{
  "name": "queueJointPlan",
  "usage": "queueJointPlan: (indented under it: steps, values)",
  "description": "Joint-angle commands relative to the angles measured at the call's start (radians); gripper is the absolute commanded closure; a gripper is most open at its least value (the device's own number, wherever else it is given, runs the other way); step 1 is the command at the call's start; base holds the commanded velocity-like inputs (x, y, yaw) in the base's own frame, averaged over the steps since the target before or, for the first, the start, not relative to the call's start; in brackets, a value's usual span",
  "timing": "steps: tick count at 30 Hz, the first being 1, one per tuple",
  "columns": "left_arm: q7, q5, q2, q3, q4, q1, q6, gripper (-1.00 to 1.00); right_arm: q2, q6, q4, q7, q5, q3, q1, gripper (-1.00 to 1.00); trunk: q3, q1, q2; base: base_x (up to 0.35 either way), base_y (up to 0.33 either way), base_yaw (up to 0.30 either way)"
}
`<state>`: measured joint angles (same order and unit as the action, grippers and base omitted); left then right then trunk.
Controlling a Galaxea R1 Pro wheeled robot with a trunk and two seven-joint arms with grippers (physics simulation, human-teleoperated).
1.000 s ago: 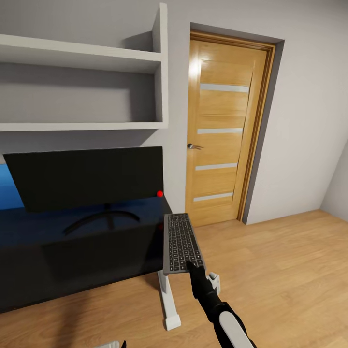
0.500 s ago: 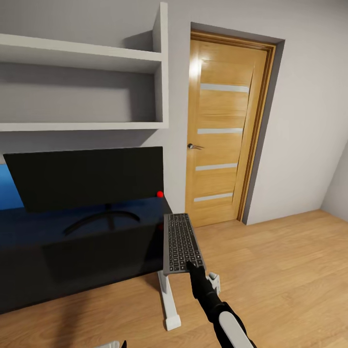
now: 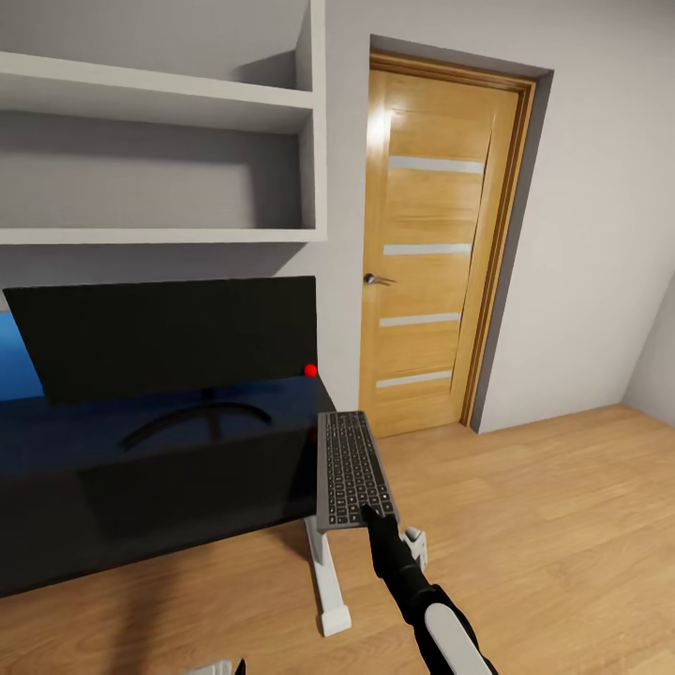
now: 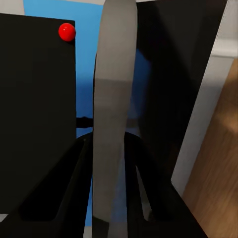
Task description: In the bedroom, organize the workspace by keeping the computer under the desk, ensuring the monitor is on the desk, placing the keyboard on the desk next to the monitor, placing the mouse on the desk next to the keyboard, moving the folder from the swivel chair onto the desk next to the mouse, stacking the notebook on top of the folder with the pen on top of the notebook, and positioning the swivel chair next to the desk.
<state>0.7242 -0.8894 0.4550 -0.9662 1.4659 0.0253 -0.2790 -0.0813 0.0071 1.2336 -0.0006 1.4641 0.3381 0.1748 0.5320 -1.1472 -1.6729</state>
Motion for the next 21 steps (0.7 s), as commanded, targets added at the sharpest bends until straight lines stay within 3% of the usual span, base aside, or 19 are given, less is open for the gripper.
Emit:
queueJointPlan:
  steps: [1, 10, 21]
  values:
    - [0.001, -0.008, 0.001, -0.002, 0.001, -0.001, -0.006, -1.0, 0.0, 0.001, -0.003, -0.008, 0.012, 0.001, 0.0, 1.0, 0.004, -0.004, -0.008, 0.0, 0.0, 0.0]
    - [0.001, -0.008, 0.0, -0.003, 0.001, -0.001, -0.006, -1.0, 0.001, 0.002, -0.003, -0.009, 0.013, -0.001, 0.0, 1.0, 0.032, -0.039, -0.071, 0.0, 0.0, 0.0]
    - [0.0, -0.01, -0.001, -0.003, 0.0, -0.001, -0.006, -1.0, 0.002, 0.004, -0.003, -0.007, 0.015, -0.001, 0.0, 1.0, 0.032, -0.039, -0.071, 0.0, 0.0, 0.0]
